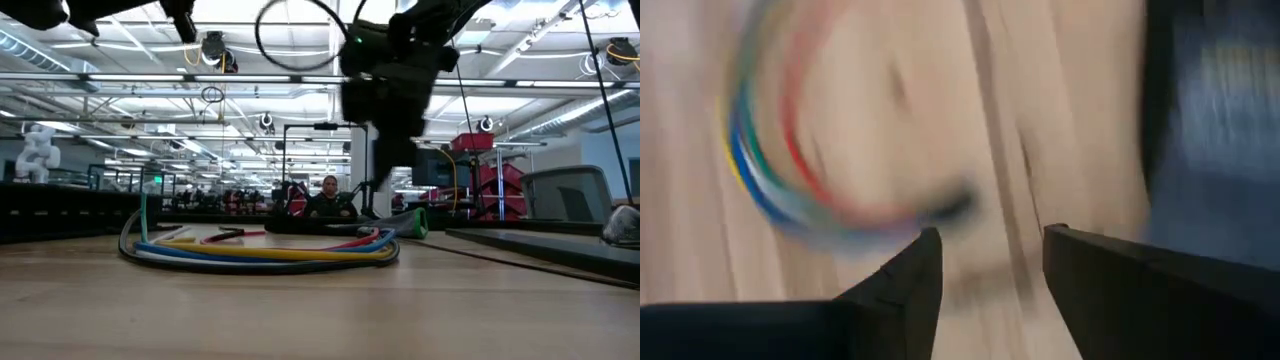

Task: Ziptie cables
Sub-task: Put the black zip tie on the table

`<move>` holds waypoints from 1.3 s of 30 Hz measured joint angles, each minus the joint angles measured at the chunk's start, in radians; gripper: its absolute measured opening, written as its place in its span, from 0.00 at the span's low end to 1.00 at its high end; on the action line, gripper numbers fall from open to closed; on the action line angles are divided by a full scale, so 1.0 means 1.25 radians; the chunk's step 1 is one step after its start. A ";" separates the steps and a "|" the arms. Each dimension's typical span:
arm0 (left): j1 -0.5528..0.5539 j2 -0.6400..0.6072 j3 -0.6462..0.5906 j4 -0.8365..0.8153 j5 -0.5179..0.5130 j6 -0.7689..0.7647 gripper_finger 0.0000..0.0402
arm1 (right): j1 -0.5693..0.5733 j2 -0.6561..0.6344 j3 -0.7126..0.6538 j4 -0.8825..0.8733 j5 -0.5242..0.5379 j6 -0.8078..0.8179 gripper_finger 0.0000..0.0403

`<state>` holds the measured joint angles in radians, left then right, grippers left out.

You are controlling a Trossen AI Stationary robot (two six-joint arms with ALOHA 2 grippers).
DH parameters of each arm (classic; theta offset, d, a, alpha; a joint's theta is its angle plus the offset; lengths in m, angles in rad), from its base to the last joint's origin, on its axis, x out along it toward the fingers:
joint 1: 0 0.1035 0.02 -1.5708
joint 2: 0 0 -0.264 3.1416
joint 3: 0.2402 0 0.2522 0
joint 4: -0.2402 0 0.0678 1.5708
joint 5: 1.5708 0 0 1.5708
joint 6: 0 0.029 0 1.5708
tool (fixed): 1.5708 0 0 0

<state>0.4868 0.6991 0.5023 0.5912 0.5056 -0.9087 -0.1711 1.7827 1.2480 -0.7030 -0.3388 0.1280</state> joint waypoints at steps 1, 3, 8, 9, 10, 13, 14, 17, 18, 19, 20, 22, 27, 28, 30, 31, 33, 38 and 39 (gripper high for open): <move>-0.017 0.001 0.001 -0.044 0.017 0.006 0.43 | 0.000 -0.010 0.000 -0.051 0.000 -0.008 0.39; -0.056 0.001 0.001 -0.148 0.020 0.058 0.43 | 0.013 -0.033 0.000 -0.136 -0.003 -0.013 0.38; -0.157 0.007 0.001 -0.402 -0.042 0.224 0.43 | 0.065 -0.074 0.001 -0.256 -0.004 0.050 0.36; -0.177 0.008 0.001 -0.432 -0.070 0.253 0.43 | 0.079 -0.076 0.001 -0.262 -0.004 0.079 0.36; -0.196 0.008 0.001 -0.454 -0.100 0.280 0.43 | 0.094 -0.077 0.001 -0.263 -0.004 0.115 0.36; -0.253 0.007 0.001 -0.512 -0.168 0.333 0.43 | 0.146 -0.077 -0.011 -0.239 -0.003 0.230 0.36; -0.272 0.008 0.001 -0.527 -0.189 0.347 0.43 | 0.164 -0.077 -0.026 -0.216 -0.002 0.273 0.36; -0.325 0.008 0.001 -0.562 -0.253 0.361 0.43 | 0.210 -0.075 -0.097 -0.186 0.016 0.384 0.36; -0.342 0.010 0.001 -0.569 -0.275 0.361 0.43 | 0.222 -0.076 -0.123 -0.165 0.019 0.422 0.36; -0.359 0.011 0.001 -0.571 -0.297 0.357 0.43 | 0.235 -0.076 -0.152 -0.135 0.019 0.458 0.36; -0.376 0.012 0.001 -0.572 -0.321 0.355 0.43 | 0.248 -0.075 -0.181 -0.104 0.018 0.491 0.36; -0.407 0.013 0.001 -0.566 -0.384 0.342 0.43 | 0.273 -0.075 -0.230 -0.031 0.018 0.543 0.36; -0.451 0.016 0.009 -0.557 -0.525 0.310 0.43 | 0.295 -0.078 -0.310 0.290 0.023 0.649 0.36; -0.454 0.016 0.012 -0.556 -0.549 0.298 0.43 | 0.293 -0.076 -0.316 0.347 0.047 0.660 0.36; -0.455 0.016 0.022 -0.552 -0.590 0.292 0.43 | 0.280 -0.075 -0.319 0.443 0.105 0.672 0.36; -0.455 0.016 0.026 -0.542 -0.603 0.292 0.43 | 0.272 -0.075 -0.313 0.490 0.125 0.671 0.36; -0.454 0.016 0.041 -0.539 -0.627 0.292 0.43 | 0.253 -0.075 -0.291 0.568 0.135 0.651 0.36; -0.454 0.016 0.078 -0.547 -0.665 0.329 0.43 | 0.232 -0.075 -0.192 0.594 0.145 0.529 0.36; -0.454 0.016 0.083 -0.547 -0.671 0.341 0.43 | 0.230 -0.075 -0.167 0.587 0.163 0.497 0.35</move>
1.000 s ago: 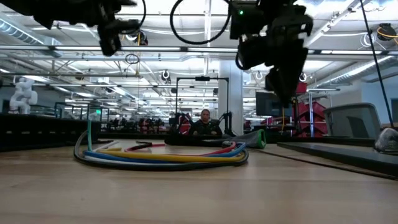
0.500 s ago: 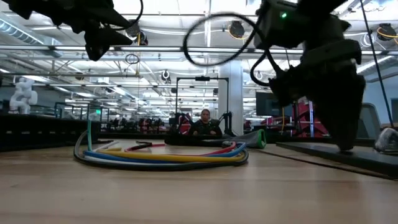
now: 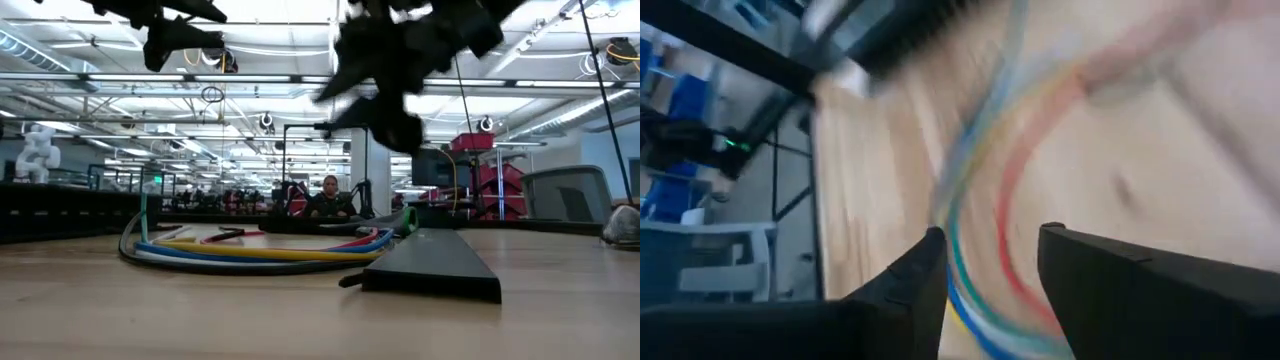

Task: Ziptie cables
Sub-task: Put the black zip tie on the table

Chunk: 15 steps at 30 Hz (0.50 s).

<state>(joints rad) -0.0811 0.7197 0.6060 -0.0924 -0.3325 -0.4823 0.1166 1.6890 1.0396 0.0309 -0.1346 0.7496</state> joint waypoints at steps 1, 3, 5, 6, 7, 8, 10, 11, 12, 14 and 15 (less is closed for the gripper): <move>0.000 0.000 0.003 0.001 -0.004 0.016 0.43 | -0.004 0.006 0.025 -0.019 0.021 -0.033 0.34; 0.000 0.000 0.006 -0.009 -0.014 0.047 0.43 | -0.023 0.032 0.078 -0.095 0.049 -0.081 0.29; 0.000 0.000 0.006 -0.039 -0.027 0.071 0.43 | -0.045 0.084 0.123 -0.149 0.069 -0.099 0.20; 0.000 0.000 0.006 -0.052 -0.032 0.079 0.43 | -0.055 0.115 0.143 -0.152 0.070 -0.101 0.15; 0.000 0.000 0.006 -0.067 -0.034 0.082 0.43 | -0.064 0.147 0.166 -0.144 0.066 -0.101 0.10; 0.000 -0.001 0.006 -0.079 -0.034 0.083 0.43 | -0.072 0.179 0.196 -0.134 0.053 -0.106 0.05; 0.000 -0.008 0.006 -0.105 -0.032 0.083 0.43 | -0.079 0.240 0.272 -0.132 0.029 -0.113 0.02; 0.000 -0.014 0.006 -0.112 -0.027 0.083 0.43 | -0.082 0.270 0.314 -0.155 0.026 -0.112 0.02; 0.000 -0.020 0.006 -0.110 -0.017 0.083 0.43 | -0.083 0.299 0.356 -0.184 0.026 -0.119 0.04; 0.000 -0.033 0.006 -0.110 -0.003 0.083 0.43 | -0.087 0.351 0.444 -0.280 0.040 -0.158 0.10; 0.000 -0.040 0.006 -0.112 0.000 0.083 0.43 | -0.087 0.373 0.489 -0.334 0.048 -0.186 0.13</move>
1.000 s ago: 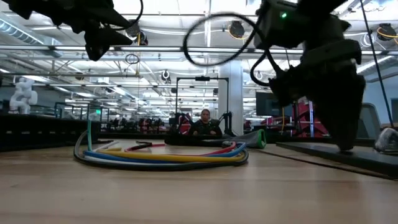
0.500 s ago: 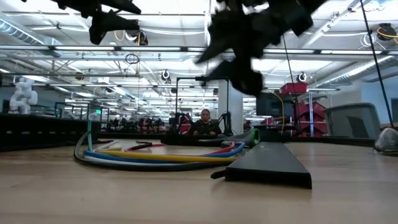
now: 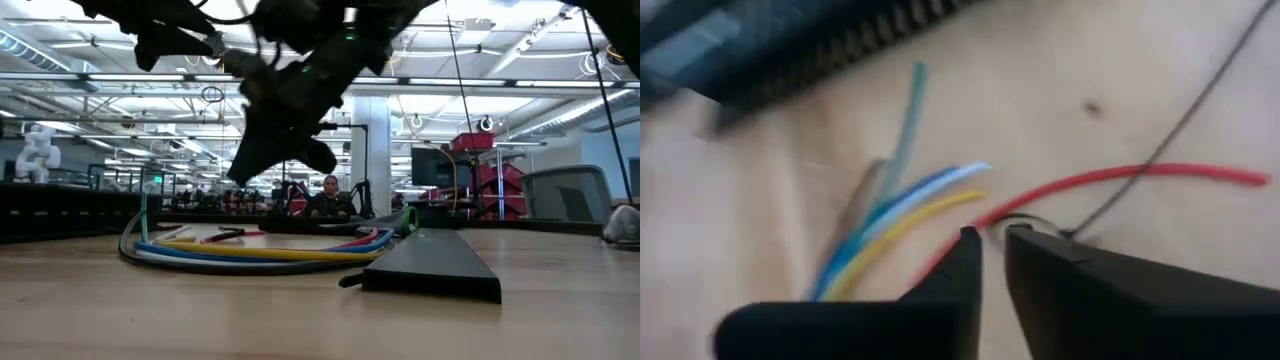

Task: Ziptie cables
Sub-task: Put the black zip tie on the table

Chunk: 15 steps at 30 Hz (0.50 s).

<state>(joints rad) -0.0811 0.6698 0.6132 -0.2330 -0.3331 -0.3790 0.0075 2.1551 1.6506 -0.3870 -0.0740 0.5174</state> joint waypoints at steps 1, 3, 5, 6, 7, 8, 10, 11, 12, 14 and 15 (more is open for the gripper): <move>0.000 -0.006 0.000 -0.001 0.002 0.000 0.43 | 0.000 0.020 0.046 -0.063 0.013 -0.032 0.16; 0.000 -0.021 0.000 -0.002 0.003 0.001 0.43 | 0.002 0.059 0.135 -0.190 0.069 -0.068 0.23; 0.000 -0.041 0.000 -0.003 0.002 0.001 0.43 | 0.003 0.106 0.215 -0.286 0.120 -0.080 0.30; 0.000 -0.051 0.000 -0.004 0.003 0.001 0.43 | 0.003 0.130 0.251 -0.317 0.123 -0.079 0.33; 0.000 -0.061 0.000 -0.009 0.004 0.001 0.43 | 0.002 0.153 0.285 -0.340 0.123 -0.068 0.35; 0.000 -0.071 0.000 -0.017 0.006 0.002 0.43 | 0.001 0.176 0.321 -0.357 0.120 -0.049 0.38; 0.000 -0.093 0.000 -0.020 0.006 0.002 0.43 | 0.000 0.215 0.385 -0.374 0.117 -0.007 0.41; 0.000 -0.106 0.000 -0.019 0.007 0.006 0.43 | 0.000 0.232 0.413 -0.386 0.118 0.015 0.43; 0.000 -0.119 0.000 -0.019 0.008 0.016 0.43 | 0.000 0.250 0.437 -0.403 0.122 0.034 0.43; 0.000 -0.144 -0.001 -0.012 0.008 0.019 0.43 | 0.000 0.274 0.472 -0.419 0.124 0.073 0.44; 0.000 -0.158 -0.001 -0.012 0.005 0.018 0.43 | 0.001 0.281 0.480 -0.426 0.124 0.093 0.43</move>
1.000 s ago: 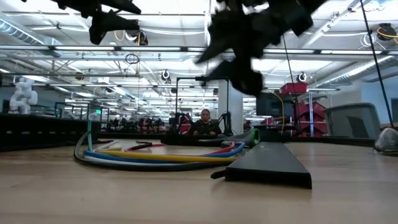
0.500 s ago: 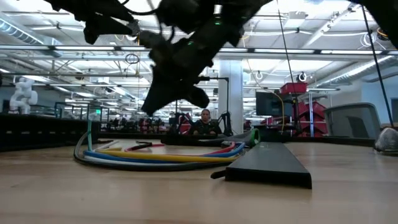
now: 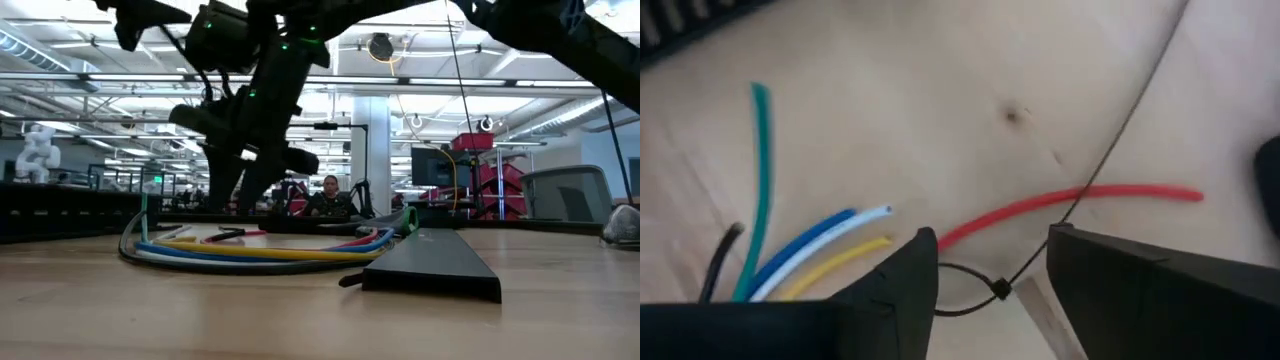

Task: Ziptie cables
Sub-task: Put the black zip tie on the table

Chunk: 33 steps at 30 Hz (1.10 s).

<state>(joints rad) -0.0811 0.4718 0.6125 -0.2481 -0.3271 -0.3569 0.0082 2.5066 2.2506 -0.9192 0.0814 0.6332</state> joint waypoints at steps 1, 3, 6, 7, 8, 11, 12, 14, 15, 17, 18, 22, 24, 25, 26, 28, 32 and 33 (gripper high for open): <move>0.000 -0.012 0.000 -0.002 -0.006 0.000 0.43 | 0.000 0.001 0.002 -0.005 -0.001 0.024 0.43; 0.000 -0.035 0.000 -0.001 -0.011 0.000 0.43 | -0.001 0.001 0.003 -0.048 0.002 0.051 0.41; 0.000 -0.060 0.000 -0.001 -0.018 -0.001 0.43 | -0.001 0.001 0.002 -0.122 0.042 0.072 0.38; 0.000 -0.065 0.000 0.000 -0.020 -0.001 0.43 | -0.001 0.001 0.002 -0.132 0.044 0.076 0.38; 0.000 -0.068 0.000 -0.001 -0.026 -0.001 0.43 | -0.001 0.001 0.002 -0.131 0.043 0.078 0.37; 0.000 -0.072 0.000 0.001 -0.034 -0.001 0.43 | -0.001 0.000 0.002 -0.125 0.038 0.093 0.37; 0.000 -0.072 0.000 0.001 -0.034 -0.001 0.43 | -0.001 0.000 0.002 -0.118 0.037 0.099 0.37; 0.000 -0.071 0.000 0.001 -0.035 -0.003 0.43 | 0.002 0.000 0.002 -0.100 0.035 0.116 0.38; 0.000 -0.071 0.000 0.000 -0.035 -0.003 0.43 | 0.004 0.000 0.002 -0.091 0.034 0.123 0.38; 0.000 -0.071 0.000 0.001 -0.035 -0.003 0.43 | 0.007 0.000 0.002 -0.073 0.032 0.133 0.38; 0.000 -0.071 0.000 0.000 -0.035 -0.003 0.43 | 0.010 0.000 0.002 -0.065 0.030 0.137 0.38; 0.000 -0.071 0.000 0.000 -0.036 -0.003 0.43 | 0.016 0.001 0.002 -0.051 0.019 0.159 0.38; 0.000 -0.071 0.000 0.000 -0.039 -0.003 0.43 | 0.017 0.002 0.002 -0.051 0.017 0.161 0.38; 0.000 -0.071 0.000 -0.001 -0.039 -0.003 0.43 | 0.017 0.002 0.002 -0.052 0.019 0.165 0.37; 0.000 -0.071 0.000 0.000 -0.040 -0.003 0.43 | 0.017 0.003 0.001 -0.051 0.022 0.173 0.37; 0.000 -0.071 0.000 0.000 -0.039 -0.003 0.43 | 0.016 0.007 -0.004 -0.049 0.025 0.186 0.36; 0.000 -0.071 0.000 -0.001 -0.040 -0.003 0.43 | 0.014 0.018 -0.014 -0.035 0.020 0.195 0.34; 0.000 -0.071 0.000 -0.002 -0.040 -0.003 0.43 | 0.014 0.021 -0.014 -0.034 0.020 0.196 0.33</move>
<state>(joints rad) -0.0811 0.3828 0.6125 -0.2502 -0.3767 -0.3605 0.0254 2.5324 2.2337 -0.9615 0.1059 0.8787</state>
